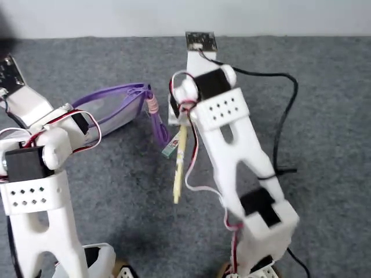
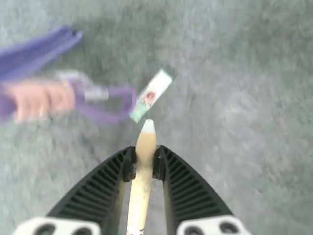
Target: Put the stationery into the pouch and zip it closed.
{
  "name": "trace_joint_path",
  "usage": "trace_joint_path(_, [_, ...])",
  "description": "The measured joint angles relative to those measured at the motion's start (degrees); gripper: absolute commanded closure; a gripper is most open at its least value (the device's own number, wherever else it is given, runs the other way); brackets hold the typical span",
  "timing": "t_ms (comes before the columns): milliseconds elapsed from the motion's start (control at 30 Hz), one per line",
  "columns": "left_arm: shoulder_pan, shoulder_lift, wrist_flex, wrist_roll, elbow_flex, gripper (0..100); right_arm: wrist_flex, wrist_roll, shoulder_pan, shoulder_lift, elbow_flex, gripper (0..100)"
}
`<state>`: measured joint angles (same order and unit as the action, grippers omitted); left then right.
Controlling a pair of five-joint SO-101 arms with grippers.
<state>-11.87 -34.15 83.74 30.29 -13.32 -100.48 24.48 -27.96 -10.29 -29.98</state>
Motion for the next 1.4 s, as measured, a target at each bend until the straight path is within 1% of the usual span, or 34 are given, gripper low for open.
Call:
trace_joint_path(133, [0.0, 0.0, 0.0, 0.0, -0.1, 99, 0.0, 0.0, -0.9, 10.0, 9.8, 99.1])
trace_joint_path(367, [0.1, 0.0, 0.0, 0.0, -0.1, 99, 0.7, 0.0, -2.1, 25.1, 20.1, 99.1])
trace_joint_path(433, [0.2, 0.0, 0.0, 0.0, -0.1, 99, 2.5, 0.0, -2.1, 29.1, 22.9, 99.1])
trace_joint_path(600, [0.3, 0.0, 1.6, 0.0, 0.2, 99, 9.1, 0.0, -5.7, 41.1, 31.6, 99.1])
trace_joint_path(733, [0.5, -0.4, 3.7, 0.0, 0.2, 99, 19.3, 0.0, -10.2, 50.6, 40.9, 99.1])
trace_joint_path(900, [0.5, -0.5, 4.9, 0.0, 0.2, 99, 36.8, 0.0, -14.0, 58.5, 52.0, 99.1])
trace_joint_path(1100, [0.5, -0.5, 6.3, 0.0, 0.3, 99, 53.5, -0.5, -14.9, 59.7, 54.7, 99.1])
trace_joint_path(1267, [0.5, -0.5, 6.4, 0.0, 0.3, 99, 64.6, -6.7, -14.9, 59.5, 54.7, 99.1])
trace_joint_path(1400, [0.5, -0.5, 6.4, 0.0, 0.3, 99, 75.5, -12.8, -14.8, 56.5, 54.7, 99.1])
